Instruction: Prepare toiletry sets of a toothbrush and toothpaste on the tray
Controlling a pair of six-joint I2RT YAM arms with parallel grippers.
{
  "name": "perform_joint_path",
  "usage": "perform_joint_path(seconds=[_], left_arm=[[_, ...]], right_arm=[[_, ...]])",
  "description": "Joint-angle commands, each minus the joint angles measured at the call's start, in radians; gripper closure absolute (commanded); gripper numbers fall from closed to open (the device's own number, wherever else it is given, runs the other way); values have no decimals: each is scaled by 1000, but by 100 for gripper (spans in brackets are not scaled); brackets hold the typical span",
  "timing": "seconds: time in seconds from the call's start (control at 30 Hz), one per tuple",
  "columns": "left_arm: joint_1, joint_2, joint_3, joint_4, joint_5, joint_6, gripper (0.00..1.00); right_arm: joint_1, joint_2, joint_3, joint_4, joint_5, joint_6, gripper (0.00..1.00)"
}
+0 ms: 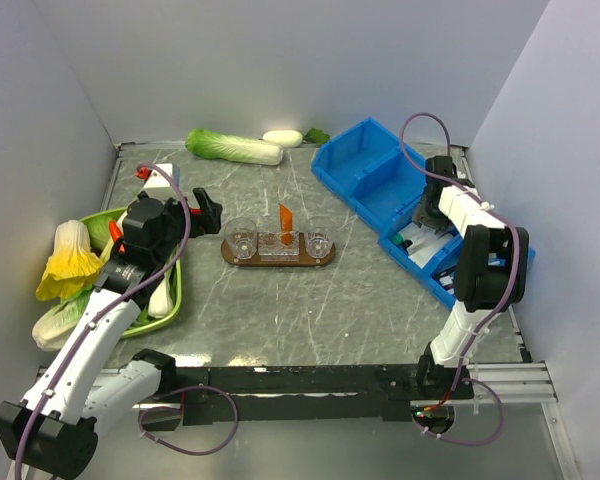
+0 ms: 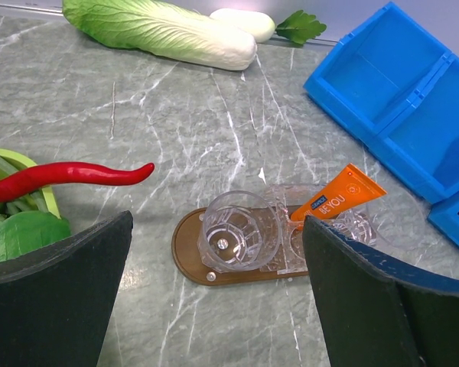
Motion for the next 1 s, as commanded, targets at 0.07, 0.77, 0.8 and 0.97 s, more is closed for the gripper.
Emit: perform_joint_path(seconds=[0.07, 0.77, 0.8, 0.97], left_arm=[[-7, -14, 10, 28, 22, -6, 3], [-16, -13, 10, 28, 5, -6, 3], [-18, -13, 10, 29, 5, -6, 3], [-15, -16, 10, 29, 7, -6, 3]], right_arm=[[-16, 26, 34, 6, 111, 60, 46], [-28, 103, 21, 60, 109, 88, 59], [-28, 98, 20, 60, 106, 86, 65], [-30, 44, 20, 57, 82, 80, 75]])
